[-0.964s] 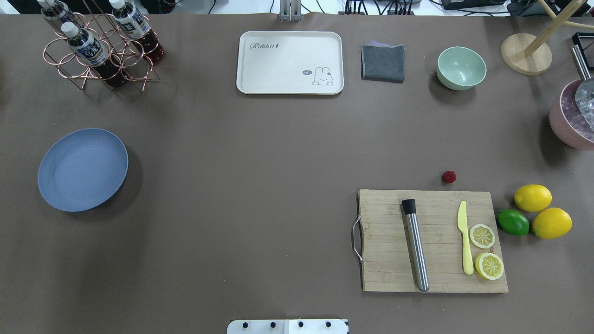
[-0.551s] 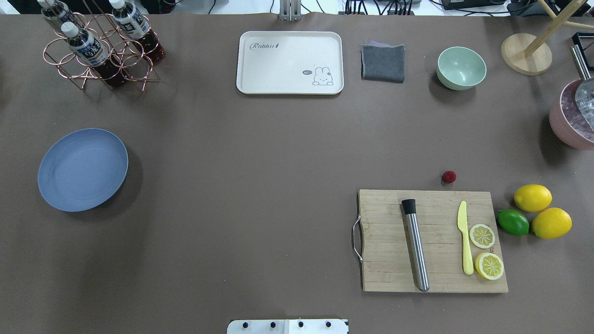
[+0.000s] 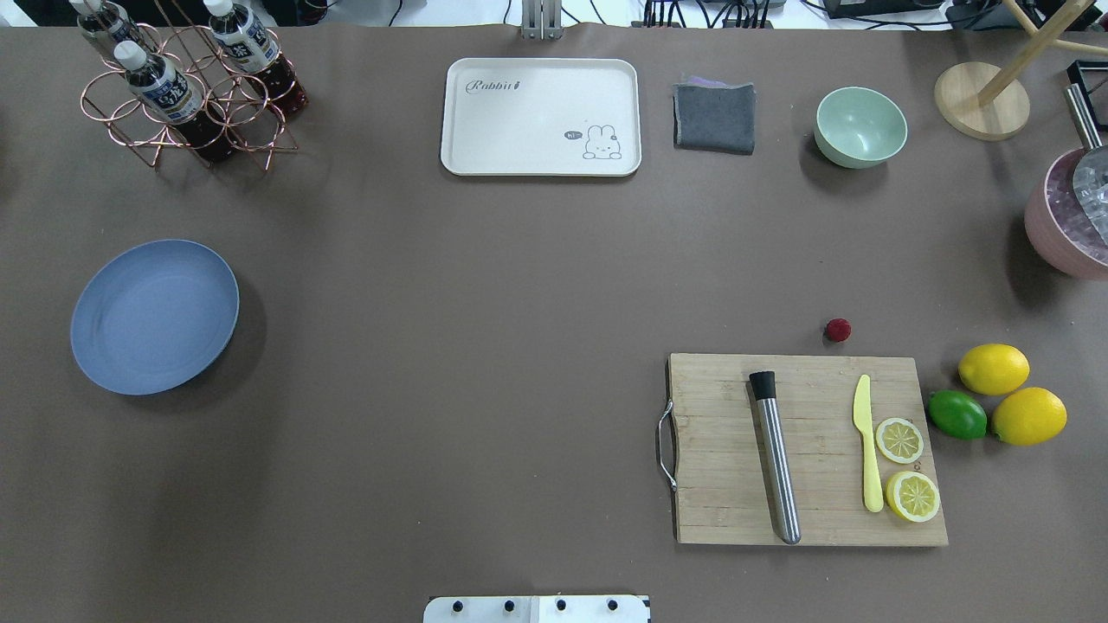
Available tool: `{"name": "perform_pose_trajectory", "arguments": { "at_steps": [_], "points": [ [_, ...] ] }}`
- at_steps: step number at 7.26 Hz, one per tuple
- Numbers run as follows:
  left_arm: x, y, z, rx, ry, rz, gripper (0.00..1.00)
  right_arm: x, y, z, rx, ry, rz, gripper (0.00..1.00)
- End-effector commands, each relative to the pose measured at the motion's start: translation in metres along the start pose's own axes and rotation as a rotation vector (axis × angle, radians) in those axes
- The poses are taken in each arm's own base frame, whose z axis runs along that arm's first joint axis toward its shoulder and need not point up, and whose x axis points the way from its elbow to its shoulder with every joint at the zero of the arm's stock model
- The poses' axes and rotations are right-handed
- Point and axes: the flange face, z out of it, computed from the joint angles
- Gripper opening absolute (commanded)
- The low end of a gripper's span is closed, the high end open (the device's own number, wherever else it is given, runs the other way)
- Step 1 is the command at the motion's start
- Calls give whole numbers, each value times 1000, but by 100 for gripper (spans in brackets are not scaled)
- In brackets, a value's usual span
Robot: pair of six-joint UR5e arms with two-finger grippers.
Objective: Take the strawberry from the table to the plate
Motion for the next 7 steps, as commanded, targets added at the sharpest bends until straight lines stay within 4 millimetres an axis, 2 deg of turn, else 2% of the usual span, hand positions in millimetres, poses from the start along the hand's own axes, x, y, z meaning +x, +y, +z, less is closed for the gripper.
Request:
{"name": "perform_pose_trajectory", "arguments": {
  "at_steps": [1, 6, 7],
  "points": [
    [0, 0, 0, 0, 2, -1, 98, -2, 0, -2, 4, 0, -2, 100],
    [3, -1, -1, 3, 11, 4, 98, -5, -6, -5, 11, -2, -7, 100],
    [10, -8, -8, 23, 15, 22, 98, -6, -7, -7, 15, -5, -9, 100]
  ]
}}
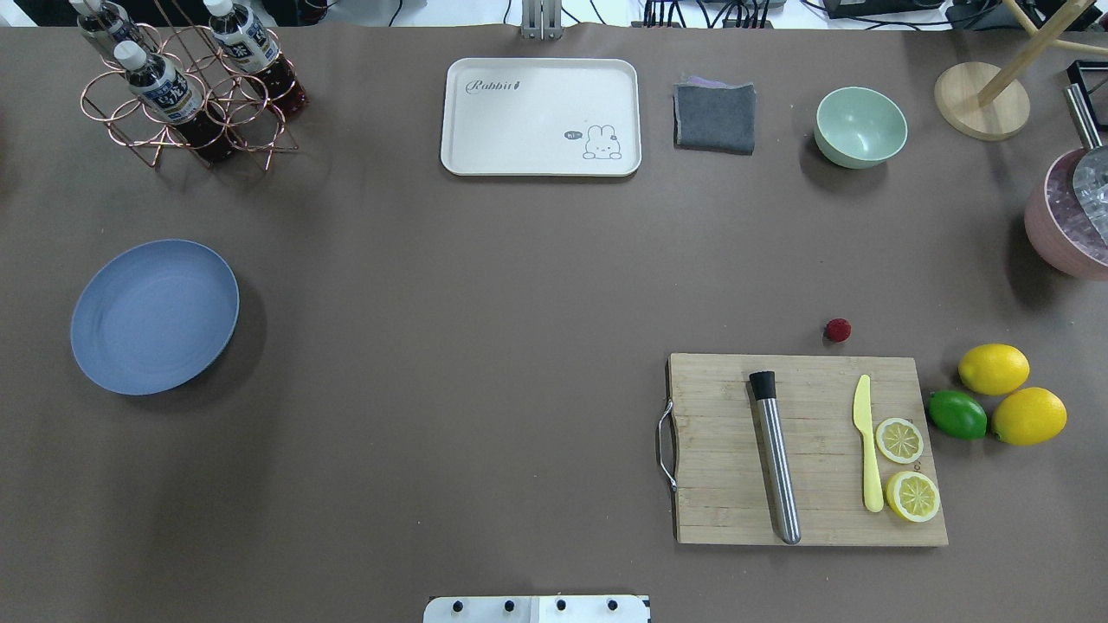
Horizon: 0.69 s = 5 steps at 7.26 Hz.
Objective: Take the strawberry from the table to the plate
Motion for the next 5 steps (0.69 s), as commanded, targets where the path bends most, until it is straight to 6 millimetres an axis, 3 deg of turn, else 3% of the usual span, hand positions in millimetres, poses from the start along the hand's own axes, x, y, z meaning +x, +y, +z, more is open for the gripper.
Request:
{"name": "perform_pose_trajectory", "arguments": {
  "at_steps": [1, 2, 3, 5],
  "points": [
    [6, -15, -1, 14, 4, 21, 98, -3, -1, -3, 6, -5, 4, 100],
    [16, -28, 2, 13, 8, 34, 98, -6, -3, -5, 12, -9, 9, 100],
    [14, -31, 4, 10, 3, 33, 98, -10, -10, -10, 22, -11, 11, 100],
    [24, -32, 0, 63, 39, 102, 98, -40, -33, -12, 26, -27, 23, 100]
  ]
}}
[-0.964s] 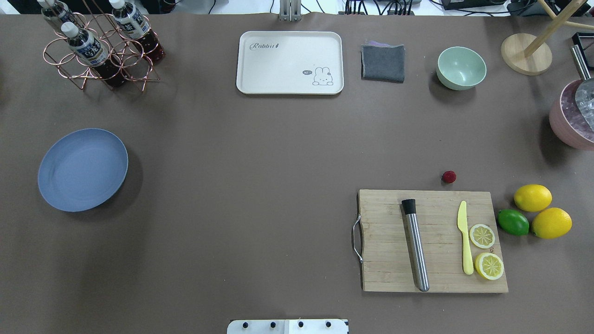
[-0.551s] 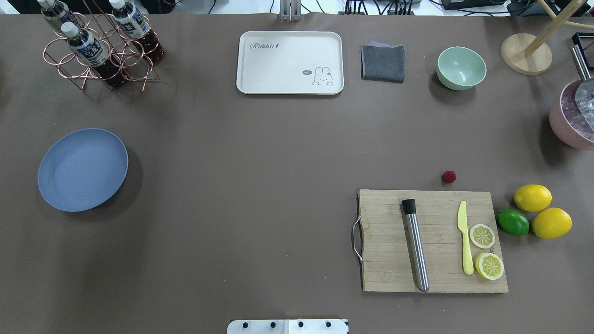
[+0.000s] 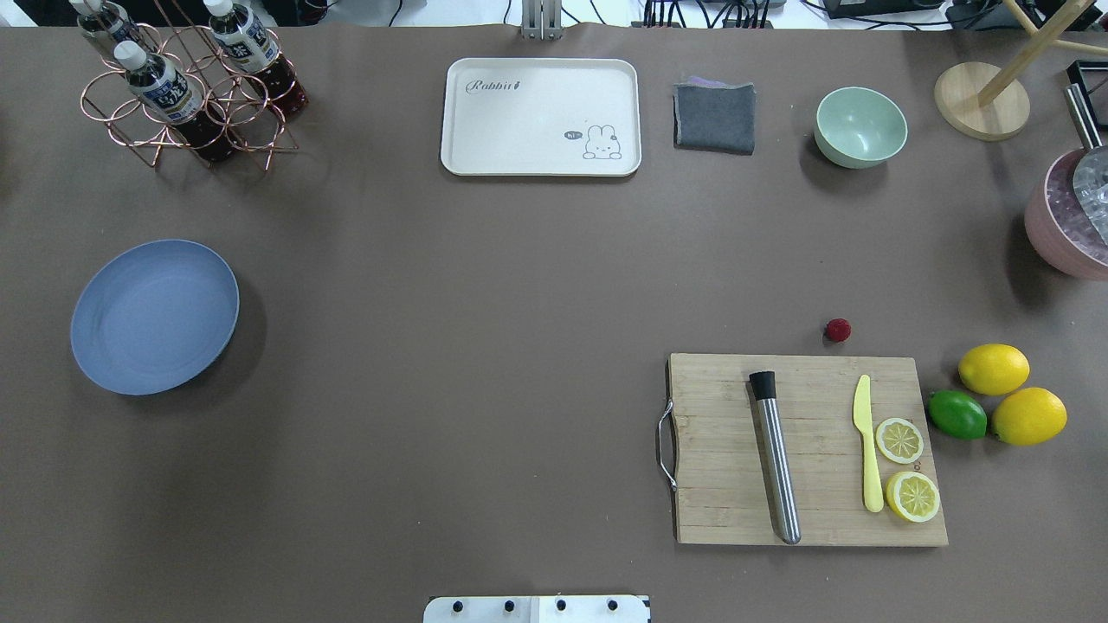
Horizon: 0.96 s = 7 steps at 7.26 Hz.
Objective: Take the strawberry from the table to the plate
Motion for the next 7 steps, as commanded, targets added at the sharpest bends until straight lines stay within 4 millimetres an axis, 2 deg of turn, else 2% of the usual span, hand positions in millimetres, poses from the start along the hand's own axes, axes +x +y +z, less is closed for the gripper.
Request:
{"name": "perform_pose_trajectory", "arguments": {
  "at_steps": [1, 3, 4, 7],
  "points": [
    [15, 0, 8, 41, 51, 72, 98, -45, -31, 6, -8, -13, 12, 100],
    [25, -1, 13, 43, 117, -15, 98, -92, -54, 12, -16, -22, 21, 100],
    [45, -1, 35, 31, 122, -3, 98, -110, -61, 16, 3, -32, -6, 100],
    [75, 18, 82, 54, 166, -84, 98, -170, -63, 38, 55, -88, 76, 100]
  ]
}}
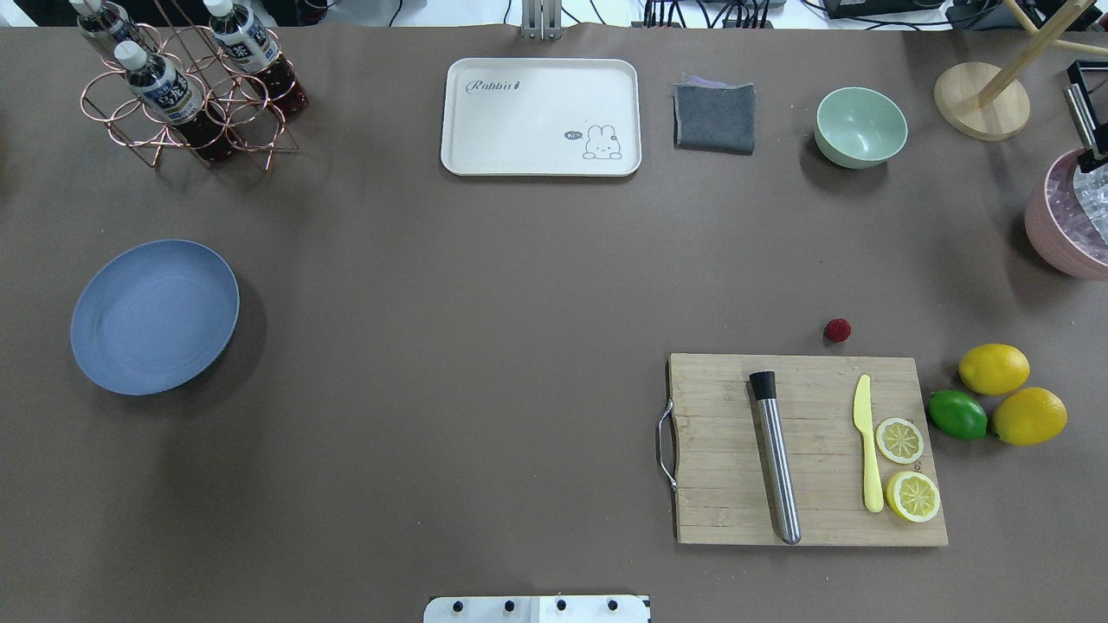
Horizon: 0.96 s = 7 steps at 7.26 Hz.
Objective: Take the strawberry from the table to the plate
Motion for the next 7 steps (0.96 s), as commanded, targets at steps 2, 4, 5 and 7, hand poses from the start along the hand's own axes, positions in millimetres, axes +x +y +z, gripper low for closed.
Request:
{"name": "perform_pose_trajectory", "arguments": {
  "at_steps": [2, 4, 5, 7],
  "points": [
    [8, 36, 74, 25, 93, -108, 98, -55, 12, 25, 14, -59, 89, 100],
    [35, 56, 122, 46, 118, -164, 96, -78, 19, 39, 0, -73, 103, 100],
    [43, 49, 127, 52, 119, -155, 91, -81, 20, 43, -6, -70, 98, 100],
    [41, 36, 145, 43, 113, -158, 69, -81, 21, 44, -11, -69, 98, 100]
  ]
}}
